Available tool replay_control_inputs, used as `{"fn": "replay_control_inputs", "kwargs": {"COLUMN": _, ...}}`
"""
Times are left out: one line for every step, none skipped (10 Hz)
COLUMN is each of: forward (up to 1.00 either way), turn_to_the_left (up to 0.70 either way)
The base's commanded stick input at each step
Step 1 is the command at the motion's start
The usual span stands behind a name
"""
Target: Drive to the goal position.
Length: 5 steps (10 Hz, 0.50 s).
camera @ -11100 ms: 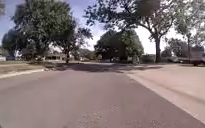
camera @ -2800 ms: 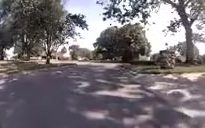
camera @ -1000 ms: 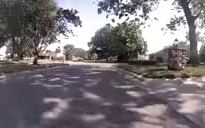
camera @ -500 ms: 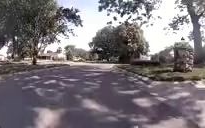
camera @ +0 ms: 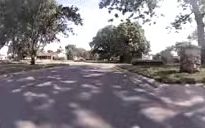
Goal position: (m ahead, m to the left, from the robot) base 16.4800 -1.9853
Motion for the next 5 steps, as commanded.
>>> {"fn": "replay_control_inputs", "kwargs": {"forward": 0.70, "turn_to_the_left": 0.03}}
{"fn": "replay_control_inputs", "kwargs": {"forward": 0.70, "turn_to_the_left": 0.03}}
{"fn": "replay_control_inputs", "kwargs": {"forward": 0.70, "turn_to_the_left": 0.03}}
{"fn": "replay_control_inputs", "kwargs": {"forward": 0.70, "turn_to_the_left": 0.03}}
{"fn": "replay_control_inputs", "kwargs": {"forward": 0.70, "turn_to_the_left": 0.03}}
